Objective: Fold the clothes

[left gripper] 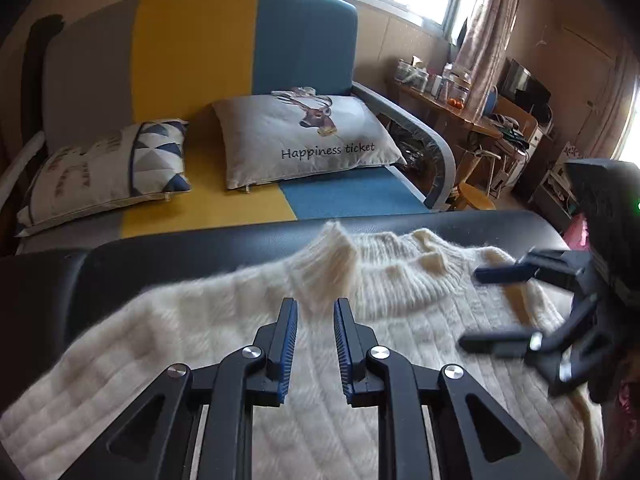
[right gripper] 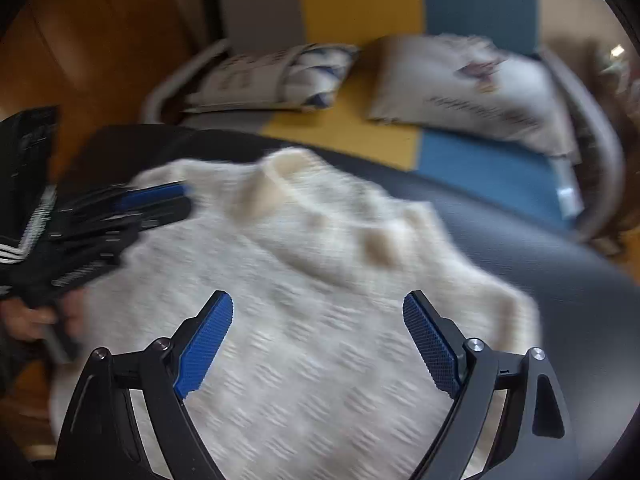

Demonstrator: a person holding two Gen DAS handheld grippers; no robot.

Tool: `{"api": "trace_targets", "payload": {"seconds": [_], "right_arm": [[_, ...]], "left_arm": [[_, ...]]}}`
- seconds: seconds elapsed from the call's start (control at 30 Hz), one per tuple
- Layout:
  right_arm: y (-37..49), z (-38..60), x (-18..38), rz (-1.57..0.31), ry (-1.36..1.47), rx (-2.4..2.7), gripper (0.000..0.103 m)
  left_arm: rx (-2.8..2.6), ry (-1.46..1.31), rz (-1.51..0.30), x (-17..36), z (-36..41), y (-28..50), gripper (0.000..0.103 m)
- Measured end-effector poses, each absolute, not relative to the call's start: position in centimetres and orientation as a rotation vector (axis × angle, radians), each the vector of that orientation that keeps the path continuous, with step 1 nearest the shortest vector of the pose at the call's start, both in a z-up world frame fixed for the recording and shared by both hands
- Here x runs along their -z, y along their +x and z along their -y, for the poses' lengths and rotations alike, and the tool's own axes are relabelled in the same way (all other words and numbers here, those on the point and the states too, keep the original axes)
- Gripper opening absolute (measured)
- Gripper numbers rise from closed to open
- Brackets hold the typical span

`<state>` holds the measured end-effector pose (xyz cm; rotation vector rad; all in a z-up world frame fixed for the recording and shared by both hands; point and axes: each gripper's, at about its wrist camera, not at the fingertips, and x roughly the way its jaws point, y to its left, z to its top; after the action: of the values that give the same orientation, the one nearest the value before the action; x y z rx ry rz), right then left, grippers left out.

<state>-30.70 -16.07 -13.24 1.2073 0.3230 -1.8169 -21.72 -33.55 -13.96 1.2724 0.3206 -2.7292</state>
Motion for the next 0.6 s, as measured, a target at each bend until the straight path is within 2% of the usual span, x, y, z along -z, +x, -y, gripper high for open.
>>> {"api": "trace_targets", "payload": {"seconds": [0.2, 0.37, 0.5, 0.6], "right_arm": [[-32.3, 14.4, 15.7, -0.334, 1.207, 1.892, 0.089], [-32.5, 13.6, 15.7, -0.327, 1.209, 1.899, 0.089], [-32.3, 14.9, 13.7, -0.323, 1.141, 1.84, 0.089], [-32.6, 16.6, 13.6, -0.368, 1.136, 1.809, 0.089]], "left_arm": [[2.679, 1.294, -0.265, 16.6, 34.0, -22.2, 0.021], [2.705, 1.237, -0.387, 15.1, 34.7, -21.8, 0.021], [2.746, 1.184, -0.293, 13.5, 34.0, -23.2, 0.021], [2.652, 1.277, -0.237, 14.7, 33.8, -25.1, 0.021]]}}
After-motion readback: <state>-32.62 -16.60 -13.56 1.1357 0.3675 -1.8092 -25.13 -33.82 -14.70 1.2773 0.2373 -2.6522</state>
